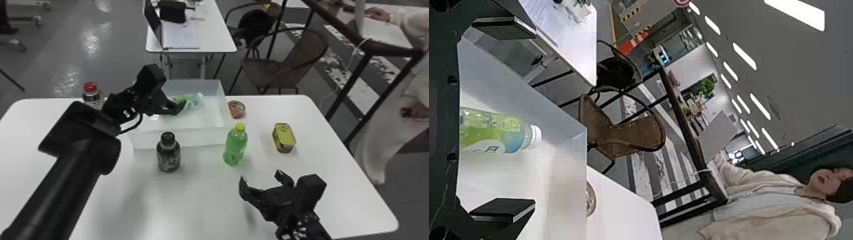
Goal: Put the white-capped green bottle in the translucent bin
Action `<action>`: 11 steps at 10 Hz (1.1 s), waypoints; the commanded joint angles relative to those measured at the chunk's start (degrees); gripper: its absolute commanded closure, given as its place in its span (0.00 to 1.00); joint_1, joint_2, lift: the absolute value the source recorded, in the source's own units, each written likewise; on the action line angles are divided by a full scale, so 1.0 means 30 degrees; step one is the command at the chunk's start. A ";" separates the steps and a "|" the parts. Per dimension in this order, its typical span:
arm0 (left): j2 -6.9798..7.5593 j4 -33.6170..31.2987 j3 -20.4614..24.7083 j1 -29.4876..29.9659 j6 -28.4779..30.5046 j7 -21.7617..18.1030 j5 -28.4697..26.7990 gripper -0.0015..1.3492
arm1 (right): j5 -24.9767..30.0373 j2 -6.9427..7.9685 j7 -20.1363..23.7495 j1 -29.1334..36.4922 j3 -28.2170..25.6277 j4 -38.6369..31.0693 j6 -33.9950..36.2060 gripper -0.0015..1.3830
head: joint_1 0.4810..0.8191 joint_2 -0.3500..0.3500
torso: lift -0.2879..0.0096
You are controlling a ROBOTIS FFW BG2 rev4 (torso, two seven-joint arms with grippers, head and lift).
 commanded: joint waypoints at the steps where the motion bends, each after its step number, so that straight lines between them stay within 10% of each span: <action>1: -0.0081 -0.3450 0.1548 0.2667 0.0329 0.0320 0.0968 0.07 | 0.0025 -0.0066 0.0001 0.0166 -0.0008 -0.0243 0.0026 0.04 | 0.63 0.33 | 0.66; 7: -0.0081 -1.0980 0.3394 1.3565 -0.1576 0.5975 0.8761 0.07 | 0.0054 -0.0564 -0.0467 0.0869 -0.0653 -0.1473 0.0172 0.04 | 0.63 0.47 | 0.66; 11: -0.0081 -1.2884 0.4273 1.9044 -0.4007 1.0281 0.9611 0.07 | -0.0034 -0.0593 -0.0936 0.1807 -0.1005 -0.2235 0.0172 0.04 | 0.63 0.61 | 0.66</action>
